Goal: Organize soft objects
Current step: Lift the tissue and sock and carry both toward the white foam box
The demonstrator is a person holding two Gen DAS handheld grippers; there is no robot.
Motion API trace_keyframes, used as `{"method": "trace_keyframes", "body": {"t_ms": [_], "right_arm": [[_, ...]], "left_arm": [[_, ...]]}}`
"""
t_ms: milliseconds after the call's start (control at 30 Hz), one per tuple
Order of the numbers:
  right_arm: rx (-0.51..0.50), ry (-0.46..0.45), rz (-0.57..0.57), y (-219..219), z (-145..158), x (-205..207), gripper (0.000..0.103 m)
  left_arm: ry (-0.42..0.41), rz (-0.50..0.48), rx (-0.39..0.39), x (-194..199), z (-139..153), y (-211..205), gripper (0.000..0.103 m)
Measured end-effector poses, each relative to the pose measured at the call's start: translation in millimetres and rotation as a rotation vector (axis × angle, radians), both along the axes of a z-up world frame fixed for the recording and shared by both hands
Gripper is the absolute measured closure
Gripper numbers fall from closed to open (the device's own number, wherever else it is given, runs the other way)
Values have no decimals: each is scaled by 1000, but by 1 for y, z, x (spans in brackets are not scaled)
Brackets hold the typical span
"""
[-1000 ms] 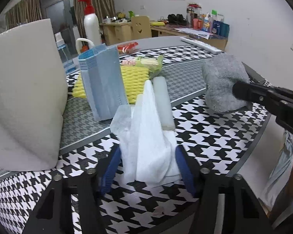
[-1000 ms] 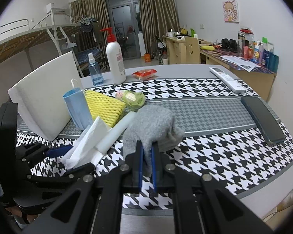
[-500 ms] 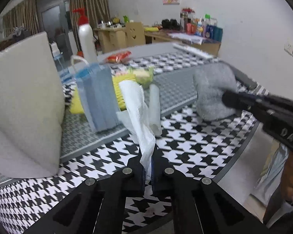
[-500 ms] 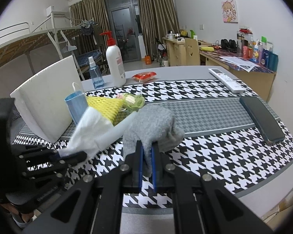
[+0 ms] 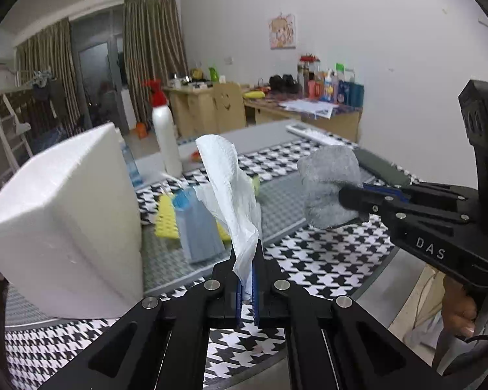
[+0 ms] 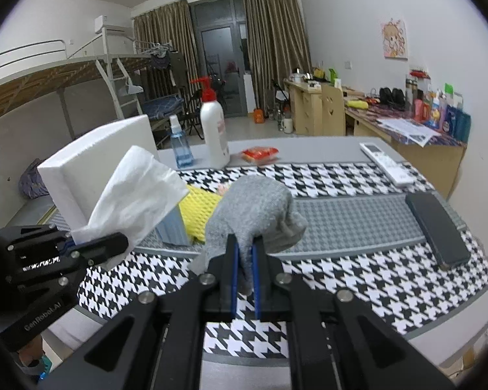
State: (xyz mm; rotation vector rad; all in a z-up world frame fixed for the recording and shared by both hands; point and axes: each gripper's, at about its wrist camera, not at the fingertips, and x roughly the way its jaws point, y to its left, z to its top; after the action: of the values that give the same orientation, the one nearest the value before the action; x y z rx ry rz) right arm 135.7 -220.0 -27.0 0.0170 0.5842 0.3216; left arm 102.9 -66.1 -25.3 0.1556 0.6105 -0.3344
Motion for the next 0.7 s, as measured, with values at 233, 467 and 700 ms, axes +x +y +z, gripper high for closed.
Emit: {"method": "trace_keyframes", "body": {"t_ms": [233, 467, 700], "right_arm": [[7, -40, 23, 6, 16, 1, 93], [9, -77, 14, 8, 32, 1, 93], [14, -104, 11, 8, 43, 6, 93]], "left_arm": [[-51, 15, -19, -3, 22, 7, 99], [-88, 54, -53, 0, 38, 19, 99], [-126, 85, -63, 7, 50, 21, 99]]}}
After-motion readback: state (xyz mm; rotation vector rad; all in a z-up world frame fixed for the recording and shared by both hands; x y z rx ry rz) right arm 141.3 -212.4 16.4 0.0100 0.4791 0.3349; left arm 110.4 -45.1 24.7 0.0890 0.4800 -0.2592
